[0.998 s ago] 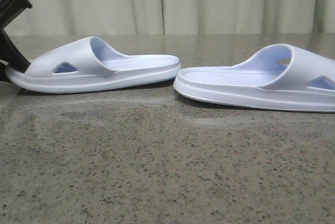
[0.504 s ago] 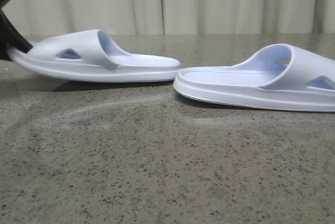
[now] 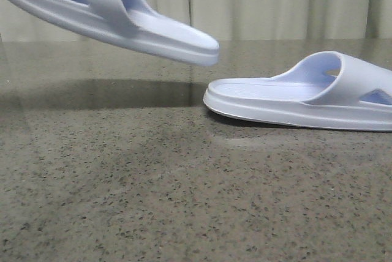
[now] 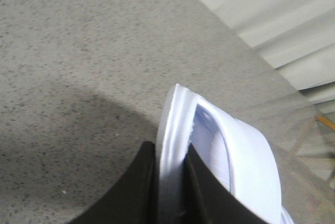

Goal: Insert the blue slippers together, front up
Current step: 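Lift the gripped slipper up off the table with the left gripper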

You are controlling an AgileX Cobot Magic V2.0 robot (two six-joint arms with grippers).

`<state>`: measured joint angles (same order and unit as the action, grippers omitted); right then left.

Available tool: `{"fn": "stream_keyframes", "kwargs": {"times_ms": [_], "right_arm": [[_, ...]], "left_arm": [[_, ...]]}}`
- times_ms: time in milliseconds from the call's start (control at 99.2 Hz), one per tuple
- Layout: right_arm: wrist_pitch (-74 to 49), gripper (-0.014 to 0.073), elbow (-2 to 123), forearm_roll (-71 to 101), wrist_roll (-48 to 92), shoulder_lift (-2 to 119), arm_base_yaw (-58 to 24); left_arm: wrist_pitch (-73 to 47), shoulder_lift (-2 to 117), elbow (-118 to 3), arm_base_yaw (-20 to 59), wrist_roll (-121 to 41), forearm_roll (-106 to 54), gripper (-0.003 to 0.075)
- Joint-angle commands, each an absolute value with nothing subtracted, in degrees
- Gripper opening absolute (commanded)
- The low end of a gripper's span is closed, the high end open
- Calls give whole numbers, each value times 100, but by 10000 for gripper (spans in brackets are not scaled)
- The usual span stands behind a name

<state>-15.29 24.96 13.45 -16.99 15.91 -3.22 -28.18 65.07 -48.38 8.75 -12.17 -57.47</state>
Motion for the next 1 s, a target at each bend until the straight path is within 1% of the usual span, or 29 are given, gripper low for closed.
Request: {"fn": "stream_keyframes", "kwargs": {"times_ms": [0, 191, 393, 504, 635, 806, 987], "right_arm": [[-1062, 433, 2694, 1271, -1667, 1706, -291], [-1062, 433, 2694, 1229, -1667, 1718, -291], [-1251, 433, 2694, 1229, -1667, 2056, -291], [-1347, 433, 2694, 1229, -1671, 2393, -280], [-1394, 433, 2694, 1229, -2104, 2906, -282], [-1158, 433, 2694, 1315, -2419, 3651, -282], [-1022, 433, 2694, 1761, -2419, 4376, -282]], "left_arm": [[-2729, 6117, -5044, 900, -1225, -5988, 18], [-2792, 5657, -5044, 900, -1225, -6067, 18], [-2863, 5582, -5044, 900, -1225, -6113, 18], [-2863, 5602, -5044, 900, -1225, -6113, 18], [-2832, 5602, -5044, 900, -1225, -6113, 18], [-2810, 5602, -5044, 900, -1225, -6113, 16], [-2784, 5602, -5044, 900, -1225, -6113, 16]]}}
